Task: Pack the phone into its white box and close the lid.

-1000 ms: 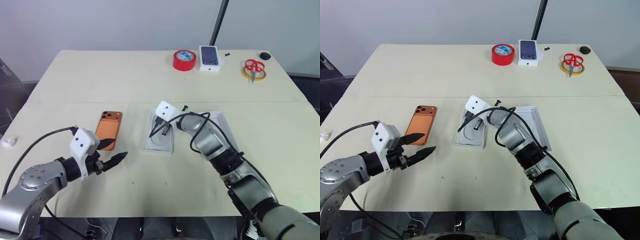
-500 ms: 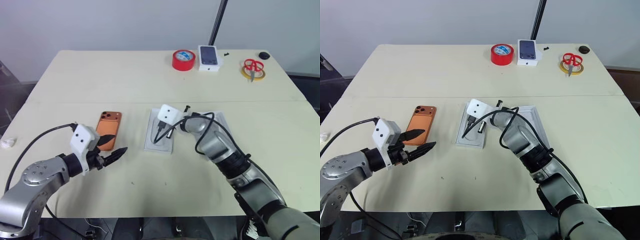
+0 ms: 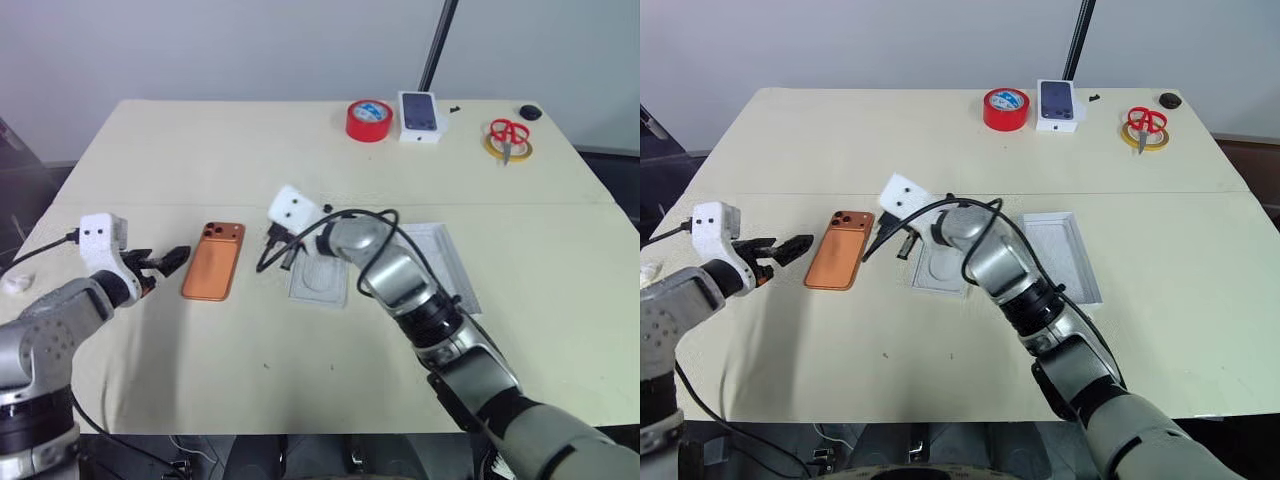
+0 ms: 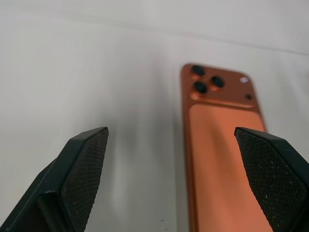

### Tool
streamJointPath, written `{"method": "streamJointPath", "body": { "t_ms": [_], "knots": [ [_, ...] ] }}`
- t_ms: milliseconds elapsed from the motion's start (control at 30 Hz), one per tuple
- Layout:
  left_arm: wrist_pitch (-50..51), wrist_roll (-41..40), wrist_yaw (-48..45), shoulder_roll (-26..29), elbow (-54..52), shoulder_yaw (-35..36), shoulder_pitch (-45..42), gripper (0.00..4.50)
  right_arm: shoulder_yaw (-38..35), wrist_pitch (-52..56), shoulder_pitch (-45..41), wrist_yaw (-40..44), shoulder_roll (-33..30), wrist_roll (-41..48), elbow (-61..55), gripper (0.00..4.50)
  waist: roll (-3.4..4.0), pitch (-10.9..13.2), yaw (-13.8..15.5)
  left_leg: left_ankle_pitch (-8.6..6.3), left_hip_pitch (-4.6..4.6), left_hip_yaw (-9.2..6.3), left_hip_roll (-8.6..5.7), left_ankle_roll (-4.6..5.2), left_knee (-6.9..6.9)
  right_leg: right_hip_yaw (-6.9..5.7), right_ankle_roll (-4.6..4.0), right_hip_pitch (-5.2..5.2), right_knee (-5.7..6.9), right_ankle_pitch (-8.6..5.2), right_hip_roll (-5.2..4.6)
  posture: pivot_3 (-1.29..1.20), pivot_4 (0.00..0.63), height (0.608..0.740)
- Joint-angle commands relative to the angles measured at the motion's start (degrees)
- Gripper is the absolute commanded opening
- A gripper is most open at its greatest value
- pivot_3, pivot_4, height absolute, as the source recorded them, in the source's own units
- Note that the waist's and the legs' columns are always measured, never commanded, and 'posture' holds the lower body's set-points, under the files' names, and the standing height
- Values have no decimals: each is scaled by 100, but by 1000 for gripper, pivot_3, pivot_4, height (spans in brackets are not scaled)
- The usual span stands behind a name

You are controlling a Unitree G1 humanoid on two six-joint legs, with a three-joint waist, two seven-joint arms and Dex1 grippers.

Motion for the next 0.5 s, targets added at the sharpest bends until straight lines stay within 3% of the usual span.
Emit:
{"method": "streamJointPath", "body": {
  "t_ms": [33, 233, 500],
  "knots": [
    [537, 26, 7, 211, 240, -122, -179, 4388, 296, -101, -231, -7, 211, -108, 264, 0, 0, 0, -44, 0, 0, 0, 0, 0, 0, 0, 0, -1, 0, 0, -3, 0, 150, 725],
    [1129, -123, -272, 193, 263, -411, -421, 4388, 736, -205, -310, 101, 361, -288, 747, 0, -3, -2, -98, 1, -1, -7, 1, -2, -1, 0, 0, -1, 4, 0, -7, 0, 150, 725],
    [1751, -323, -322, -468, -204, -670, -494, 4388, 886, -397, -227, 188, 413, -386, 973, 0, -3, -3, -84, 1, -1, -8, -2, -3, -1, 0, 0, 1, 4, 0, -14, 0, 150, 725]
  ]
}}
